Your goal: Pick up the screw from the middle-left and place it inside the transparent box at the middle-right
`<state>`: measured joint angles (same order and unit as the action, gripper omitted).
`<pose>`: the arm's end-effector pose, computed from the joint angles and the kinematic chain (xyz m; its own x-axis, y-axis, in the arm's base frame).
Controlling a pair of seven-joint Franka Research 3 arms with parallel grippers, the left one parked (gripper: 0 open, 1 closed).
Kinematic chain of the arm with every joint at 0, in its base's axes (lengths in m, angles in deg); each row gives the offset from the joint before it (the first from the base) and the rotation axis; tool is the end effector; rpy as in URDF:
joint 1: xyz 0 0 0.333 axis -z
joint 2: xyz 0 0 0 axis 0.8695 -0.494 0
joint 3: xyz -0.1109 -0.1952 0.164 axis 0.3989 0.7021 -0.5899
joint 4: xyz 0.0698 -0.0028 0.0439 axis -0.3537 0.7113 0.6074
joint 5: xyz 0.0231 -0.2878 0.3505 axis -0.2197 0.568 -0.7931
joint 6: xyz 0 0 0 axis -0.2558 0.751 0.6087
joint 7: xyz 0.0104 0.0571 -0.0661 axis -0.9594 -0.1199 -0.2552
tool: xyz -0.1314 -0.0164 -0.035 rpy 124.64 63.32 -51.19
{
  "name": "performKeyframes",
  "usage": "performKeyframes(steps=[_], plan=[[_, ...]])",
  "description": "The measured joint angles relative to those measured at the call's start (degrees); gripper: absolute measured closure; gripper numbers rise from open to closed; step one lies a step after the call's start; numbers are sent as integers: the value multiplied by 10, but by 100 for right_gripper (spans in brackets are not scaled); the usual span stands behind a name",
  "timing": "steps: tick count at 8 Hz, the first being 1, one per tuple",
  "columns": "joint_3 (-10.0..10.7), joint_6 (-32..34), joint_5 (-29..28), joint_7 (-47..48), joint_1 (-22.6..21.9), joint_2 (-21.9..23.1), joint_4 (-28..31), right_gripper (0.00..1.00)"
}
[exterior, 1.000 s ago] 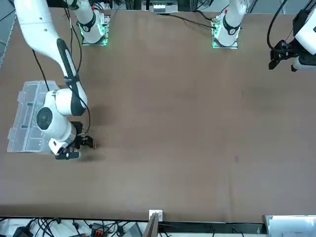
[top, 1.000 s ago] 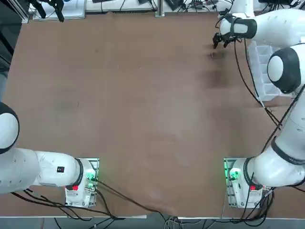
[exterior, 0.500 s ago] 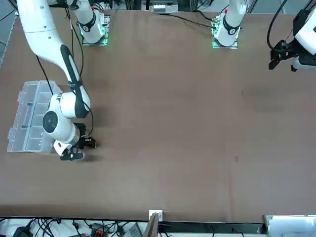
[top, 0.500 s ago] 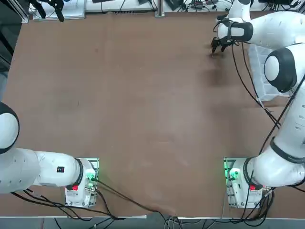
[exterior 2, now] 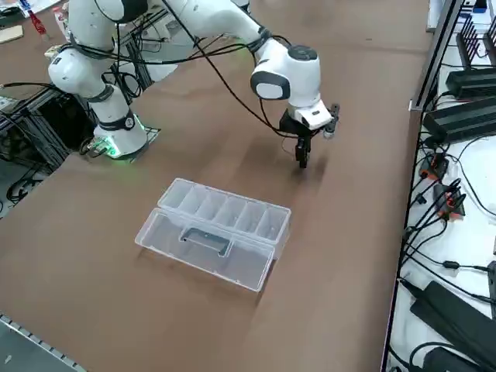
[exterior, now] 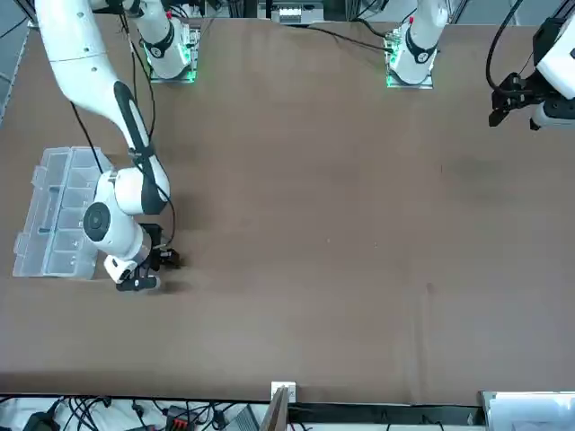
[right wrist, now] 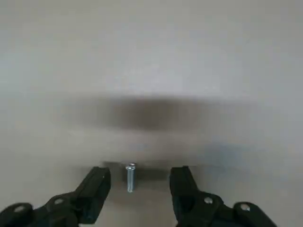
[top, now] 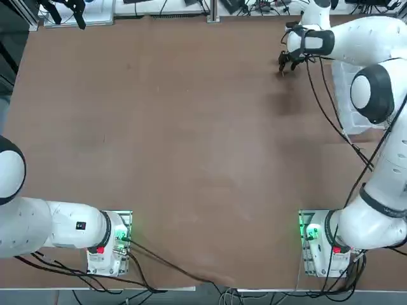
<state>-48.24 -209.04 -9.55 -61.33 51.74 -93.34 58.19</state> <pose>0.6949 0.1006 0.0953 0.9944 0.0950 0.0467 0.0967 -0.9947 -0.0361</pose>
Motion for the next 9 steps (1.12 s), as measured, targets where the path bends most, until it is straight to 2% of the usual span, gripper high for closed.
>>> performKeyframes(steps=[5, 9], plan=[[1, -24, 0, 0, -15, -13, -4, 34], [3, -24, 0, 0, -14, -13, -5, 37]])
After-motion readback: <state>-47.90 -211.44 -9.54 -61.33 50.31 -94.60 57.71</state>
